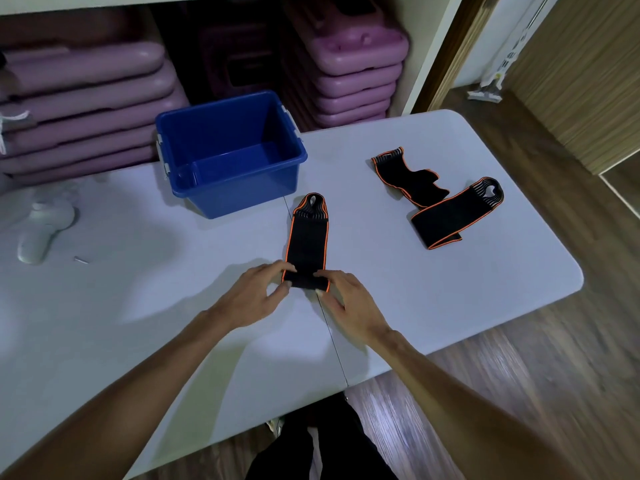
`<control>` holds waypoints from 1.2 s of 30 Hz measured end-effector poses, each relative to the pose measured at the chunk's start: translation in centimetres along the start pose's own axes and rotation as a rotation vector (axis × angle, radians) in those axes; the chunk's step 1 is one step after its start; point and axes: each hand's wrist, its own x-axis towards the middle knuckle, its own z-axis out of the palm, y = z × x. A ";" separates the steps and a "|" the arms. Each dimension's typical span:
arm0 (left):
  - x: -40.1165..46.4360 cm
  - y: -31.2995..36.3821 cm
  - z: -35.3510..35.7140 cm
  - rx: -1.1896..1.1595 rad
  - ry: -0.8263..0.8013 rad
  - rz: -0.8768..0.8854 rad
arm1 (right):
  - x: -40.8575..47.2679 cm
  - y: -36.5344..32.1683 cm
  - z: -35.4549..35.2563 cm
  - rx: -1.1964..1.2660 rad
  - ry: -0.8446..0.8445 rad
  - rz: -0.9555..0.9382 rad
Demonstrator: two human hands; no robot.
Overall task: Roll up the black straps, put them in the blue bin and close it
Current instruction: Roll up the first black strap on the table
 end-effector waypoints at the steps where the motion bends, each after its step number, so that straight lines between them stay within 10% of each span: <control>1: 0.5 0.5 0.0 -0.072 0.018 -0.052 | 0.4 -0.4 -0.1 0.064 0.019 0.060; 10: 3.5 1.3 2.1 -0.146 0.163 -0.369 | 3.4 -1.7 0.0 0.305 0.061 0.320; 19: 2.2 0.4 1.9 0.127 0.236 -0.077 | 2.0 -1.6 -0.4 0.074 0.099 0.110; 25: -0.6 -2.8 1.6 0.514 -0.129 0.195 | -0.4 1.0 -0.2 -0.484 -0.045 -0.191; 36: 1.0 -0.5 0.8 0.238 0.025 0.084 | 1.2 0.0 -1.9 -0.152 -0.008 -0.105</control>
